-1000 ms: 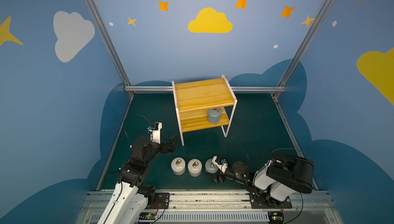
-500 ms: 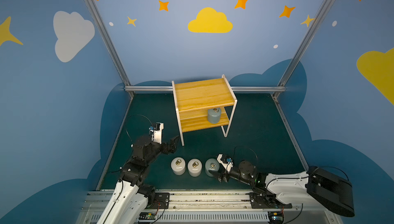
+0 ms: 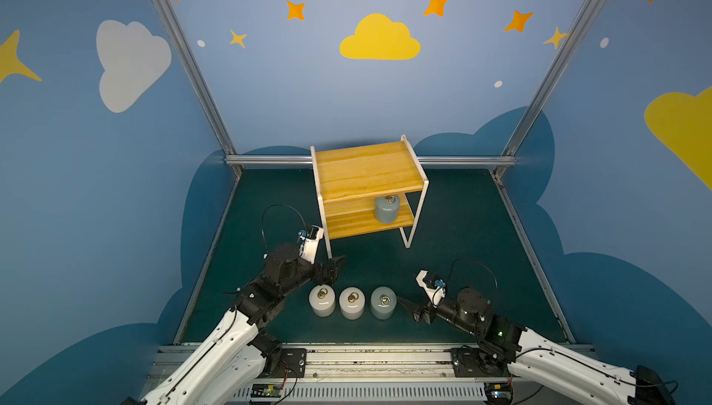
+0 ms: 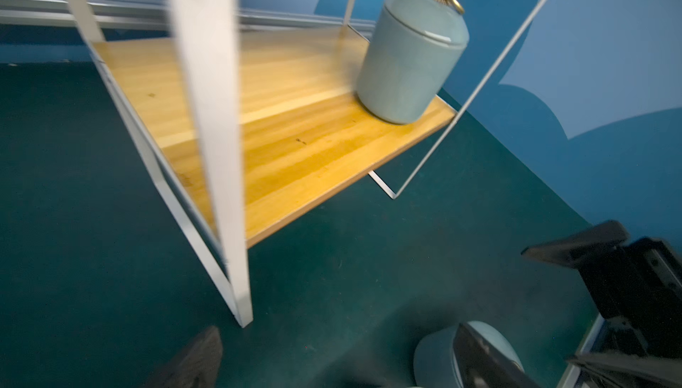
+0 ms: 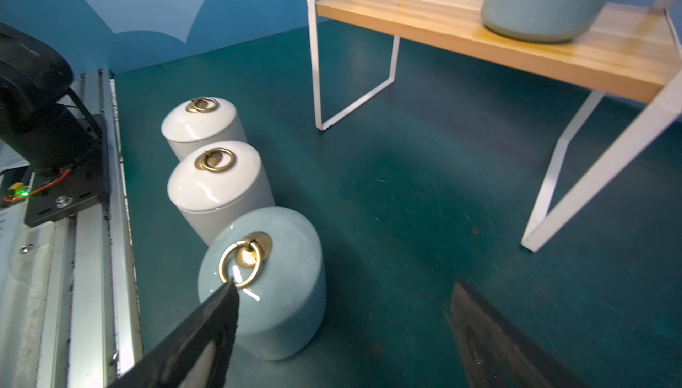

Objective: Remove the tea canisters from the shelf
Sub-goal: Place the tea canister at the center of the board, then pick up the tea canister from the shelf.

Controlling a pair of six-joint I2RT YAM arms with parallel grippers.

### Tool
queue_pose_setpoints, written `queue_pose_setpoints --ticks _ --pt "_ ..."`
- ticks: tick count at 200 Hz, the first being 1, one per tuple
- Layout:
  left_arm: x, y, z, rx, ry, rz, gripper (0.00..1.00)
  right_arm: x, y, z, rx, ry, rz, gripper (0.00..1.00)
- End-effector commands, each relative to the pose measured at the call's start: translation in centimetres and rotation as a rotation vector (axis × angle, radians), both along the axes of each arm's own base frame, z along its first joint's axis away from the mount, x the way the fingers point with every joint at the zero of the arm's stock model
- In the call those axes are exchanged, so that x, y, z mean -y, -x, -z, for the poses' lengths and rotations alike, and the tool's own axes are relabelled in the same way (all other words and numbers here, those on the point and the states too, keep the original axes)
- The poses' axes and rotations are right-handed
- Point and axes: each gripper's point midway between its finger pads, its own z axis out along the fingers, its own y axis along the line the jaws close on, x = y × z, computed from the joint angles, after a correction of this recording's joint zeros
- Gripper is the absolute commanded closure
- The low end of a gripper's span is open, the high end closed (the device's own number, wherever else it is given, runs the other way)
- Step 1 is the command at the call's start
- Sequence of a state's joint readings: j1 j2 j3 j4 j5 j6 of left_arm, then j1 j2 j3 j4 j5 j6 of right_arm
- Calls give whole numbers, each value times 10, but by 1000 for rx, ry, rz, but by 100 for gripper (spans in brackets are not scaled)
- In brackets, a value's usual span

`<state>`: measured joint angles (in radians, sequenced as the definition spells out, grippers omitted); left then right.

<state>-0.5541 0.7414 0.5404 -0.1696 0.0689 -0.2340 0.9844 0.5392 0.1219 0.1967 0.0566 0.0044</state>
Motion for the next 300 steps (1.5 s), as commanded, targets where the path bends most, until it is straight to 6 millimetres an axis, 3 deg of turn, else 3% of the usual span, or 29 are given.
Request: queue_pose_setpoints --ticks 1,55,123,231,300 --pt "23 -8 -22 86 1 28 1 4 -3 4 -70 46 14 8" --pt "86 -18 -30 140 -9 121 0 8 -25 2 -105 63 84 8" --pt "126 -49 -25 221 -28 80 0 26 -38 -3 -126 31 150 8" --pt "155 -105 -20 398 -81 -42 0 35 -42 -1 -162 2 180 8" --pt "156 -128 -21 481 -122 -143 0 38 -44 0 -171 -6 189 8"
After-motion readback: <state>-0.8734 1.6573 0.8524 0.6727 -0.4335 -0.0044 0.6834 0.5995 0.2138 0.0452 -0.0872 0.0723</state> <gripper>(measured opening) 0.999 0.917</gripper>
